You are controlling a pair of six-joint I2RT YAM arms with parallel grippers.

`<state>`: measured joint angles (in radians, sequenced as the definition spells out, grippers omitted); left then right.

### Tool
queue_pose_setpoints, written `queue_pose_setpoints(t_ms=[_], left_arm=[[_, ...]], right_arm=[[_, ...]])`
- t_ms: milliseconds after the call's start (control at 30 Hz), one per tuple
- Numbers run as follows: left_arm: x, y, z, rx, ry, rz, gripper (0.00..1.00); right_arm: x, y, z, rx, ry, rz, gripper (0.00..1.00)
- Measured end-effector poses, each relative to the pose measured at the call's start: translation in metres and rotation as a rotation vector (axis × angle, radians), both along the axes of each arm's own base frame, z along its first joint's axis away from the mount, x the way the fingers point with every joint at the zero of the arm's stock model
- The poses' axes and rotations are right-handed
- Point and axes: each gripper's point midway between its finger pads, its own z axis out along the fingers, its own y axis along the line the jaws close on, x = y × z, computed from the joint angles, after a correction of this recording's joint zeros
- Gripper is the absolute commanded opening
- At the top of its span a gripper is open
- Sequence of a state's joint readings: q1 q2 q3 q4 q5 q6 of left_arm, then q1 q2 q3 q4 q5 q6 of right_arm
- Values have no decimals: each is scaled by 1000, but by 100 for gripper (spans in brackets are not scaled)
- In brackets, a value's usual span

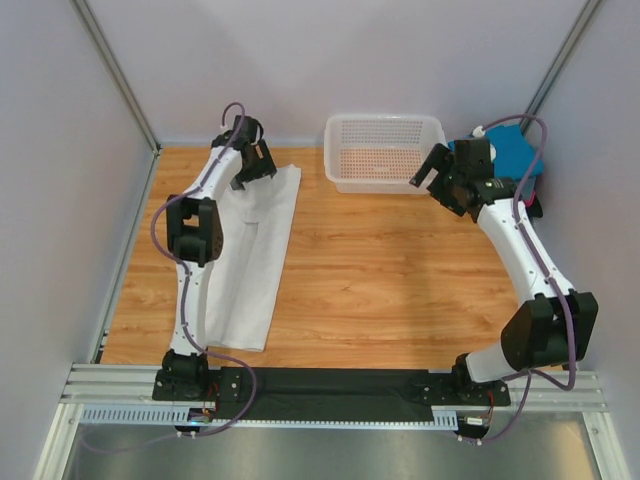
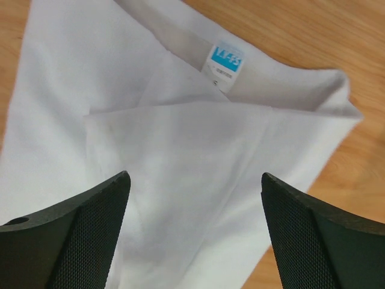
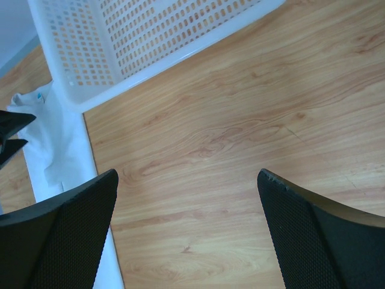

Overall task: Fold and stack the t-shirts
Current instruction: Fold the tshirt

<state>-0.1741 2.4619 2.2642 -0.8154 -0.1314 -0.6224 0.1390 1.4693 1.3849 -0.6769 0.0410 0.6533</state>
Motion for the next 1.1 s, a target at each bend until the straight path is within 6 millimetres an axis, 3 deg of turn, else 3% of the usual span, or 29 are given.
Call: queue_pose_setpoints(t_ms=[100,200,267,333,367,433,500,567,633,700,867,1100], left_arm=[[-8,2,49,17,-75,-59,96],[-29,15,130,61,-214,-67,96],[-59,31,186,86,-317,-31,99],[-101,52,223,80,-387,30,99],[-126,65,231,68,-405,66,98],[-171,91,225,27,-419,147,97],[-219,122,191,-3,-354,262,97],[-258,142,151,-25,-282,376,96],[-293,143,112,-43,-190,432,96],[-325,136,85,-63,-119,462,96],[-354,133,75,-88,-131,525,94],[-383,134,30,-67,-51,585,94]], right_arm=[[-4,19,9,-10,-25,58,100],[-13,52,15,-2,-41,141,100],[-23,83,17,16,-50,219,100],[-35,119,16,44,-57,313,99],[-45,143,14,61,-57,375,98],[-62,180,5,84,-41,473,91],[-78,217,-9,102,-12,564,85],[-95,252,-31,114,34,652,72],[-114,280,-57,117,95,724,58],[-131,302,-83,115,158,776,56],[-162,325,-135,130,302,809,58],[-198,328,-173,162,407,806,61]])
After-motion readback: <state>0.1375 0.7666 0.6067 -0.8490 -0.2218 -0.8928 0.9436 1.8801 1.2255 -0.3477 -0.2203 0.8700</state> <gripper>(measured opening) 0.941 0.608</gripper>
